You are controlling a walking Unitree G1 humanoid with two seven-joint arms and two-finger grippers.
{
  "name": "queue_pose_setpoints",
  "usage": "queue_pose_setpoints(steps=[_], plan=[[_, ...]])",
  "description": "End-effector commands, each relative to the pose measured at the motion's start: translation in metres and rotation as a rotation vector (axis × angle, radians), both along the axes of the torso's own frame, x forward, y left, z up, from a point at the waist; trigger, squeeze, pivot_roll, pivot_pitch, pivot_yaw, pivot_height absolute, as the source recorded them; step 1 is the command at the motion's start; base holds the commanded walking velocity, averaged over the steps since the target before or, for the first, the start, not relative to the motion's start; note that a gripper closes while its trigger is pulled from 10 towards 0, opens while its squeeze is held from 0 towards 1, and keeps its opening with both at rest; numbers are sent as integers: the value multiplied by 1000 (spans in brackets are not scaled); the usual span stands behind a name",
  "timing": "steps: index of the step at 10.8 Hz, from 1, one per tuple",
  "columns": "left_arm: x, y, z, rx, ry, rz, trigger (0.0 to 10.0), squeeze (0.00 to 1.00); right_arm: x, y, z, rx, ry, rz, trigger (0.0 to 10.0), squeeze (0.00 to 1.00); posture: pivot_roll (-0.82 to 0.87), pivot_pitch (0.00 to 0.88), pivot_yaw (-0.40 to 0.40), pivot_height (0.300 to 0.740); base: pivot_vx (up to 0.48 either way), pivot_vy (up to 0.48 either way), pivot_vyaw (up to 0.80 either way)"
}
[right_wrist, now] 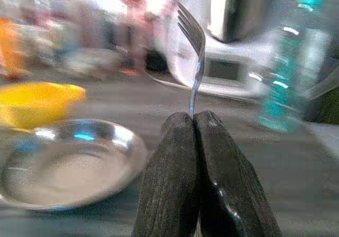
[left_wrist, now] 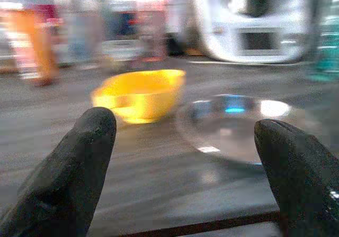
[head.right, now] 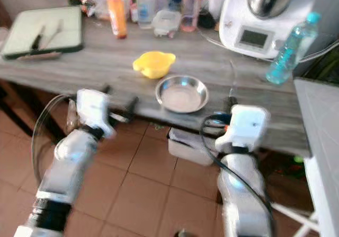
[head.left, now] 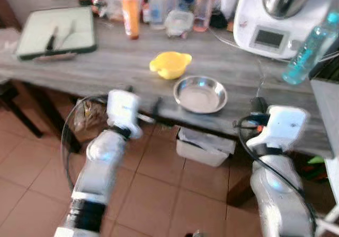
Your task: Setting the table
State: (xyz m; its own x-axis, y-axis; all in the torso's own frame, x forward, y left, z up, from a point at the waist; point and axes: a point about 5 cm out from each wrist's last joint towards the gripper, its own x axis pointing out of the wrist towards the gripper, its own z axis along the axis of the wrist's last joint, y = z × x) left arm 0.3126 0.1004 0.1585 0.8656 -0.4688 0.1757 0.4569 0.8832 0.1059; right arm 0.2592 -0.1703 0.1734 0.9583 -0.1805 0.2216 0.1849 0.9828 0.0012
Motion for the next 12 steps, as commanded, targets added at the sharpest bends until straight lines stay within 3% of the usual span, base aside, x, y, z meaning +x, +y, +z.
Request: queue_pose_setpoints(steps=[1,3,7,12], plan=[[-3,6,-1,14,1,0,10000,0,-1,0,4,-1,-18,-11,10000,0,115,124,-53,740,0,0,0],[-6,2,-2,19,2,-33,10000,0,-2,-7,3,-3,-5,-54,10000,0,110,126,-53,740,0,0,0],[-4,1,0,5,4,-39,10000,0,-2,-7,2,6,-3,-61,10000,0,108,122,-49,740,0,0,-619],[-4,1,2,-9,0,-52,10000,0,-1,-7,3,4,-5,-55,10000,0,108,121,-51,740,58,0,0]])
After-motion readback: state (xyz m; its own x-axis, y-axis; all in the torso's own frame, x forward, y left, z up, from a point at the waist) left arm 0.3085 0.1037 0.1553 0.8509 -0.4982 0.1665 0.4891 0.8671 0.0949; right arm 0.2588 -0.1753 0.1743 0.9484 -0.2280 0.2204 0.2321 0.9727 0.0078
